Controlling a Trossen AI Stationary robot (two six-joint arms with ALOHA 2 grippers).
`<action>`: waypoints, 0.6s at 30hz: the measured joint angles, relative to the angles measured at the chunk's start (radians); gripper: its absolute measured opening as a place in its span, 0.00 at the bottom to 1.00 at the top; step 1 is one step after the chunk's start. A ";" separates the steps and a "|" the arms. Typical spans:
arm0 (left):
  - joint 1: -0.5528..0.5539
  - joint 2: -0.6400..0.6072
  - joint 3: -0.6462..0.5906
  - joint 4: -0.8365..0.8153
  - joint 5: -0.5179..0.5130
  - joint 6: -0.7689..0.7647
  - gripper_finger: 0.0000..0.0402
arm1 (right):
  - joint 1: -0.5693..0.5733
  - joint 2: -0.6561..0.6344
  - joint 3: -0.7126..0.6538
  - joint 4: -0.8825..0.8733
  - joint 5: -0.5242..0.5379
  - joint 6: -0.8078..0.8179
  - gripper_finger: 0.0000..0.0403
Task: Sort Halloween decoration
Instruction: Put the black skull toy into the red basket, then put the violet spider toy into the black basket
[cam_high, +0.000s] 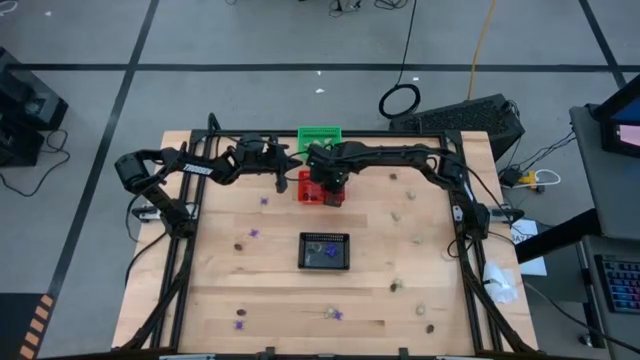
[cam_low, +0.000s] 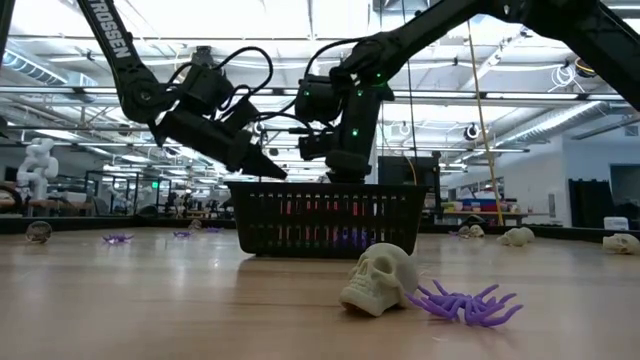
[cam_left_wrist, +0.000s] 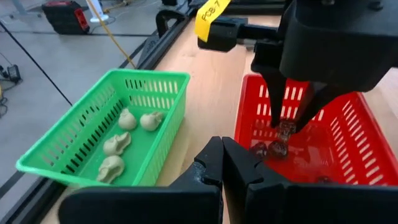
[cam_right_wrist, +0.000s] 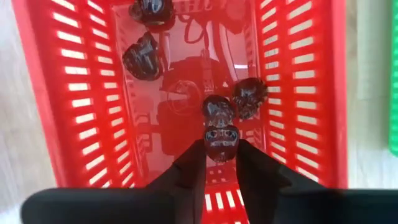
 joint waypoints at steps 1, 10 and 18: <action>0.000 0.000 0.000 -0.002 0.000 0.000 0.00 | 0.000 0.000 0.000 0.001 0.000 0.000 0.21; 0.000 0.000 0.000 -0.018 -0.006 0.000 0.00 | 0.000 -0.011 0.000 0.027 0.001 -0.042 0.31; 0.002 -0.019 0.000 -0.049 -0.010 0.006 0.00 | 0.014 -0.063 -0.012 0.087 0.001 -0.051 0.26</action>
